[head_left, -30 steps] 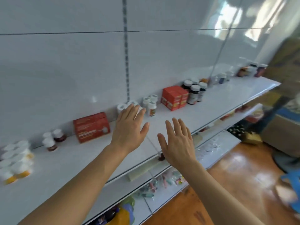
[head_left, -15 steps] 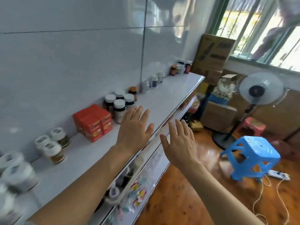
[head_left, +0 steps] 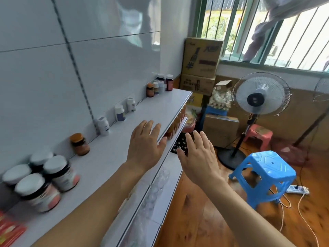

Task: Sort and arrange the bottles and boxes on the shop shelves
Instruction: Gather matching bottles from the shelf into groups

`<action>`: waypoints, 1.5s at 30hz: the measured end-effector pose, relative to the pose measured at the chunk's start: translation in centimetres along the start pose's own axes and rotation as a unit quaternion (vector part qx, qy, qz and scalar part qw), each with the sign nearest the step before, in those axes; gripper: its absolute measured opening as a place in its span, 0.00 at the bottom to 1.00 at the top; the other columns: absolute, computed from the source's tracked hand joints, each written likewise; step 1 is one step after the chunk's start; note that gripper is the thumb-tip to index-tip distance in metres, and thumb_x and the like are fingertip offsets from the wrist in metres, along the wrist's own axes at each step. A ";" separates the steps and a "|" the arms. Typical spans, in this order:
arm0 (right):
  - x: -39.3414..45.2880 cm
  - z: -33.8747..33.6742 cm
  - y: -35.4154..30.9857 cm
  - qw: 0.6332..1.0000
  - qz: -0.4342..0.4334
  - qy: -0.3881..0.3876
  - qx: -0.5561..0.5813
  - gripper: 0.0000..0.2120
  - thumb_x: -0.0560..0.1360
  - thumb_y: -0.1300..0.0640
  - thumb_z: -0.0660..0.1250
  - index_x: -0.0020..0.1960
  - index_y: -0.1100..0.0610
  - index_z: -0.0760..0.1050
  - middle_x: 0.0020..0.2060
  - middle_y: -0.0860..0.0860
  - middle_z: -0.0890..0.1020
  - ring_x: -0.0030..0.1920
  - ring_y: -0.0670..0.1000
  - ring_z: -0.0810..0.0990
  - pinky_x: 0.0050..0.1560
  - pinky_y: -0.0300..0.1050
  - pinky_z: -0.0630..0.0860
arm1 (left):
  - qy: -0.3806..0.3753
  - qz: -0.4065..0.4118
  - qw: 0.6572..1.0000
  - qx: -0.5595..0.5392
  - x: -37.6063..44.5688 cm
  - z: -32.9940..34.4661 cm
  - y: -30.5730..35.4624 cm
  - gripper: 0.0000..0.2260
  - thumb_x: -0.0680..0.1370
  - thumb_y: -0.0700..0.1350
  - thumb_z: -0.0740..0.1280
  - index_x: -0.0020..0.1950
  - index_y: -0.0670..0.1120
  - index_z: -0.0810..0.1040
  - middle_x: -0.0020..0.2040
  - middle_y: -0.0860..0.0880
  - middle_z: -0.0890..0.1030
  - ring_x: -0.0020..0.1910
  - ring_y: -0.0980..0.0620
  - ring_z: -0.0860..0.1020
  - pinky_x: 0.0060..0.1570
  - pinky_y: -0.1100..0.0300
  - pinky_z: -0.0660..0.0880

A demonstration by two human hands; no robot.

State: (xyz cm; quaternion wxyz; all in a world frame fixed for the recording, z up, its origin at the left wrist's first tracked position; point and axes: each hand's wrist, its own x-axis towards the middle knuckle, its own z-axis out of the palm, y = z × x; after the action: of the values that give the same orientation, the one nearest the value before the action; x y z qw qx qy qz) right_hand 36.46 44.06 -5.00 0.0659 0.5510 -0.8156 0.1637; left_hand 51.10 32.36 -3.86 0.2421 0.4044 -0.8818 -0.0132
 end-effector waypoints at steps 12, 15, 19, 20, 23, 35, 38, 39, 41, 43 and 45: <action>21.6 2.8 12.0 0.996 -0.083 -0.006 0.020 0.29 0.81 0.39 0.49 0.78 0.52 0.57 0.77 0.54 0.61 0.79 0.57 0.51 0.78 0.56 0.53 | -0.009 -0.095 0.995 0.014 18.5 9.8 1.4 0.26 0.80 0.59 0.53 0.74 0.46 0.68 0.73 0.44 0.70 0.73 0.45 0.64 0.73 0.50 0.60; 27.2 5.1 12.1 0.992 -0.122 -0.019 0.018 0.29 0.81 0.39 0.50 0.77 0.54 0.59 0.76 0.54 0.62 0.78 0.57 0.53 0.77 0.56 0.53 | 0.005 -0.123 0.992 0.014 23.2 12.1 -0.6 0.26 0.80 0.58 0.55 0.73 0.45 0.69 0.71 0.44 0.71 0.72 0.45 0.66 0.71 0.49 0.63; 34.9 8.1 12.3 0.986 -0.161 -0.044 0.001 0.30 0.82 0.39 0.48 0.79 0.52 0.54 0.78 0.53 0.57 0.79 0.56 0.47 0.77 0.53 0.47 | 0.021 -0.144 0.989 0.009 29.7 15.5 -3.7 0.23 0.81 0.54 0.59 0.72 0.43 0.71 0.70 0.42 0.73 0.70 0.43 0.69 0.69 0.48 0.65; 36.8 8.7 12.3 0.984 -0.169 -0.049 -0.002 0.30 0.82 0.39 0.48 0.79 0.52 0.54 0.78 0.53 0.57 0.79 0.56 0.47 0.77 0.53 0.47 | 0.022 -0.152 0.988 0.004 31.3 16.3 -4.5 0.23 0.81 0.53 0.60 0.72 0.42 0.71 0.70 0.42 0.73 0.70 0.43 0.69 0.69 0.48 0.65; 42.6 10.0 12.1 0.980 -0.191 -0.051 -0.006 0.29 0.82 0.40 0.50 0.78 0.53 0.56 0.78 0.54 0.59 0.79 0.57 0.48 0.77 0.54 0.49 | 0.023 -0.169 0.985 -0.004 35.4 18.1 -6.6 0.23 0.80 0.52 0.61 0.73 0.44 0.70 0.70 0.44 0.72 0.69 0.43 0.69 0.68 0.49 0.66; 60.9 18.3 9.6 0.948 -0.316 -0.025 0.039 0.23 0.79 0.49 0.61 0.70 0.58 0.68 0.67 0.53 0.74 0.72 0.58 0.64 0.72 0.54 0.65 | 0.014 -0.256 0.966 0.026 46.2 23.4 -13.6 0.20 0.78 0.51 0.64 0.68 0.46 0.72 0.61 0.45 0.76 0.60 0.41 0.74 0.57 0.48 0.74; 64.7 20.6 9.1 0.924 -0.373 -0.010 0.080 0.18 0.78 0.54 0.64 0.65 0.60 0.73 0.62 0.55 0.77 0.68 0.60 0.68 0.67 0.55 0.69 | 0.002 -0.288 0.957 0.032 47.9 24.9 -14.4 0.19 0.78 0.50 0.65 0.68 0.47 0.71 0.61 0.46 0.75 0.59 0.41 0.74 0.55 0.48 0.74; 65.9 21.3 8.8 0.917 -0.389 -0.014 0.089 0.18 0.77 0.55 0.65 0.64 0.61 0.73 0.61 0.55 0.77 0.68 0.60 0.69 0.67 0.54 0.70 | -0.004 -0.301 0.953 0.035 48.4 25.3 -14.6 0.20 0.77 0.50 0.65 0.69 0.47 0.71 0.61 0.46 0.75 0.59 0.41 0.73 0.55 0.48 0.74; 68.3 22.6 8.3 0.901 -0.425 -0.029 0.084 0.16 0.77 0.55 0.64 0.63 0.60 0.74 0.60 0.55 0.77 0.67 0.60 0.69 0.69 0.52 0.68 | -0.018 -0.321 0.946 0.042 49.4 25.8 -14.8 0.23 0.77 0.48 0.67 0.71 0.48 0.69 0.63 0.47 0.73 0.61 0.42 0.73 0.55 0.49 0.74; 70.2 23.8 7.8 0.882 -0.465 -0.046 0.063 0.14 0.77 0.53 0.63 0.60 0.58 0.74 0.58 0.53 0.78 0.65 0.58 0.70 0.70 0.50 0.66 | -0.022 -0.335 0.941 0.047 50.2 26.2 -14.9 0.23 0.76 0.47 0.68 0.71 0.48 0.69 0.64 0.48 0.72 0.61 0.43 0.73 0.54 0.50 0.73; 71.5 24.7 7.4 0.865 -0.494 -0.061 0.059 0.13 0.77 0.52 0.64 0.57 0.57 0.77 0.56 0.53 0.80 0.65 0.59 0.70 0.70 0.50 0.66 | -0.007 -0.342 0.939 0.046 50.8 26.7 -14.9 0.18 0.76 0.47 0.68 0.66 0.48 0.74 0.60 0.48 0.73 0.58 0.43 0.74 0.50 0.51 0.74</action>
State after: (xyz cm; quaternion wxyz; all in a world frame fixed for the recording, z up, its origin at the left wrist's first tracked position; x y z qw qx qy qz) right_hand 3.99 -24.55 -9.03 0.0559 0.8936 -0.4279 0.1239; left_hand 21.74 -18.84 -9.53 0.1978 0.6922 -0.6917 -0.0574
